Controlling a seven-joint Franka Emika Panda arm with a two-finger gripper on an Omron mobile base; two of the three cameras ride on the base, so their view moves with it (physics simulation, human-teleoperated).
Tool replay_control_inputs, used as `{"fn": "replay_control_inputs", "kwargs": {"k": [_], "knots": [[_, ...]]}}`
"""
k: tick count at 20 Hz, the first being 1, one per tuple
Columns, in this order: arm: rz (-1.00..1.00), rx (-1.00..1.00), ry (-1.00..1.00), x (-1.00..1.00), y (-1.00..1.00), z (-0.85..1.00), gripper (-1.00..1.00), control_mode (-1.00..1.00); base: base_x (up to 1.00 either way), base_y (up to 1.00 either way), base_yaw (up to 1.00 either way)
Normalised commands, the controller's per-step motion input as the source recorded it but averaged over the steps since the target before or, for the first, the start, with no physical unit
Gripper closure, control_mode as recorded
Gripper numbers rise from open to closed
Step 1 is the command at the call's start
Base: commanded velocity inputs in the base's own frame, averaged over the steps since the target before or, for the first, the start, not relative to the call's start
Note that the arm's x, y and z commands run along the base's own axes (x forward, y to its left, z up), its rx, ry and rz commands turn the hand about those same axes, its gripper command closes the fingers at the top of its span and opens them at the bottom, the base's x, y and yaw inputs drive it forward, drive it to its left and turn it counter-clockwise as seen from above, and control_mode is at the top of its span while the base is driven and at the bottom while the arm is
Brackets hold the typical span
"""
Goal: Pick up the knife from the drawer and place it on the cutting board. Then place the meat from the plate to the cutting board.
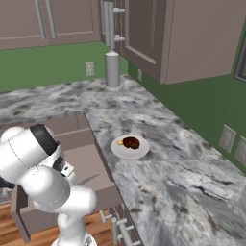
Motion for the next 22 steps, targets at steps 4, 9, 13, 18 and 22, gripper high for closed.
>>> {"fn": "replay_control_inputs", "kwargs": {"k": [4,9,13,18,22], "knots": [[-0.03,0.0,0.04,0.0,0.0,-0.37,-1.0,-1.0,0.0,0.0,0.0],[-0.03,0.0,0.03,0.01,-0.04,-0.33,-1.0,-1.0,0.0,0.0,0.0],[-0.01,0.0,0.01,0.18,0.0,-0.31,-1.0,-1.0,0.0,0.0,0.0],[0.0,0.0,0.0,0.28,0.0,-0.23,-1.0,-1.0,0.0,0.0,0.0],[0.0,0.0,0.0,0.06,0.0,-0.32,-1.0,-1.0,0.0,0.0,0.0]]}}
